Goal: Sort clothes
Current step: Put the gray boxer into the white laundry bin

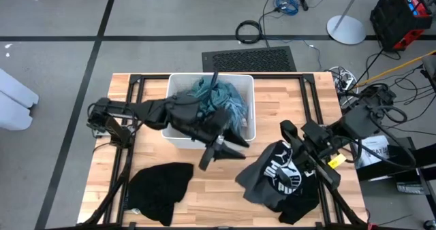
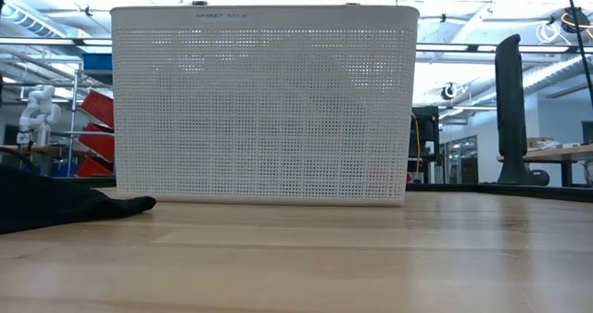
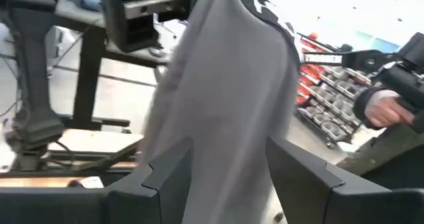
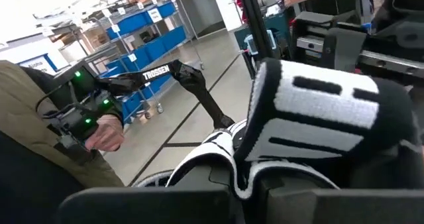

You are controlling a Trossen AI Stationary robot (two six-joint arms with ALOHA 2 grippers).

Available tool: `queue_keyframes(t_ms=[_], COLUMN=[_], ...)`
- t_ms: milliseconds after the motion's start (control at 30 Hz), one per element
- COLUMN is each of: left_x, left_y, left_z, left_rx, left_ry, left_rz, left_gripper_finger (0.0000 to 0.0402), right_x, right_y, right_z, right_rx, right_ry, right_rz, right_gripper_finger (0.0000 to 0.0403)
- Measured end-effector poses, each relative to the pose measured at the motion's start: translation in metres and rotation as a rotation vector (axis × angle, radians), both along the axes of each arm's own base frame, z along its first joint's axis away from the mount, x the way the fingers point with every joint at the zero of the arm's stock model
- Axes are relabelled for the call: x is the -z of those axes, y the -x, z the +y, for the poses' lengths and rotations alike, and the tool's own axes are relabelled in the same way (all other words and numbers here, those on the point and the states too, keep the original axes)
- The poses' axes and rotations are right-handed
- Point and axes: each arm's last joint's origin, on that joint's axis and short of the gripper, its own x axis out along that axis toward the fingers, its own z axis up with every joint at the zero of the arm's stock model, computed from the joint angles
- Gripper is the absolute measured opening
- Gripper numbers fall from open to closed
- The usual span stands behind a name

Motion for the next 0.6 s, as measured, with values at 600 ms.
queue_keyframes(t_ms=[600], left_x=[0.006], left_y=[-0.018], left_z=[-0.021], left_rx=[0.029], left_ry=[0.017], left_rz=[-0.1], left_gripper_finger=[0.0198], right_x=[-0.002], right_y=[-0.019], right_z=[-0.01], right_rx=[0.07], right_ry=[0.009], right_rz=[-0.061], right_gripper_finger=[0.0])
